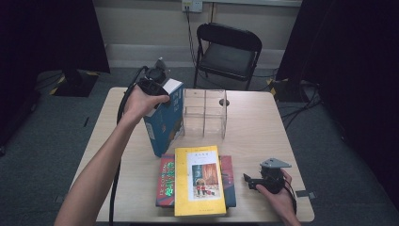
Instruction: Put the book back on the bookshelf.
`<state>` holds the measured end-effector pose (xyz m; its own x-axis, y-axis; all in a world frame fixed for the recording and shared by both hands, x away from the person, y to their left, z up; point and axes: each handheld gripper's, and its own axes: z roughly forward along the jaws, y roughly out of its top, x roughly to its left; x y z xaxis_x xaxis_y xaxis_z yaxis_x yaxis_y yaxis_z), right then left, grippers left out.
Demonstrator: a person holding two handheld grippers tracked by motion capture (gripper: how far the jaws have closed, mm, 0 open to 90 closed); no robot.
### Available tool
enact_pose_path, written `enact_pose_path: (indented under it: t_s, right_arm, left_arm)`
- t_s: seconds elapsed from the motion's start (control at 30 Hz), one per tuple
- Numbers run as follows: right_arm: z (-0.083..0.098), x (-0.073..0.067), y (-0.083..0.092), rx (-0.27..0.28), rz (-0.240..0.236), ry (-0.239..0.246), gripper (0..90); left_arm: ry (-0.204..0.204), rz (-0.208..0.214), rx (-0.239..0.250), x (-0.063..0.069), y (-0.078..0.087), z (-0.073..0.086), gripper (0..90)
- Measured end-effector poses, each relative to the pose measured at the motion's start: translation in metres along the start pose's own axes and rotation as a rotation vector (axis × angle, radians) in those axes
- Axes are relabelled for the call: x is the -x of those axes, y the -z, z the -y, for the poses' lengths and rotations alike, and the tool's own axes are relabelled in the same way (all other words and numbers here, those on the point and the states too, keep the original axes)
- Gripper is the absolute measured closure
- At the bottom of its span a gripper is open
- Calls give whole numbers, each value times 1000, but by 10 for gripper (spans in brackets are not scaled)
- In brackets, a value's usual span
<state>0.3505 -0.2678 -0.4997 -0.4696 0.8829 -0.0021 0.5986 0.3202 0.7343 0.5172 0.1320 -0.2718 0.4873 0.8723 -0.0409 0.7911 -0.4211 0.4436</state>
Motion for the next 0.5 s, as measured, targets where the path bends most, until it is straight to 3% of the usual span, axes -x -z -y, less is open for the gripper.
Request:
enact_pose_path:
  t_s: [0.03, 0.07, 0.33, 0.4, 0.43, 0.5]
  right_arm:
    - [0, 0, 0, -1, 1, 0, 131]
    - [0, 0, 0, -1, 1, 2, 131]
    - [0, 0, 0, -1, 1, -1, 131]
    - [0, 0, 0, -1, 1, 0, 132]
    - [0, 0, 0, 0, 0, 0, 132]
    - [0, 0, 0, 0, 1, 1, 132]
  left_arm:
    - [-6, 4, -15, 0, -3, -1, 568]
    - [15, 11, -12, 1, -5, 0, 565]
    - [-24, -8, -66, 4, -12, -3, 546]
    - [-12, -31, -64, 6, -12, -3, 591]
    - [10, -28, -67, 6, -11, -2, 601]
    - [16, -29, -76, 7, -10, -2, 609]
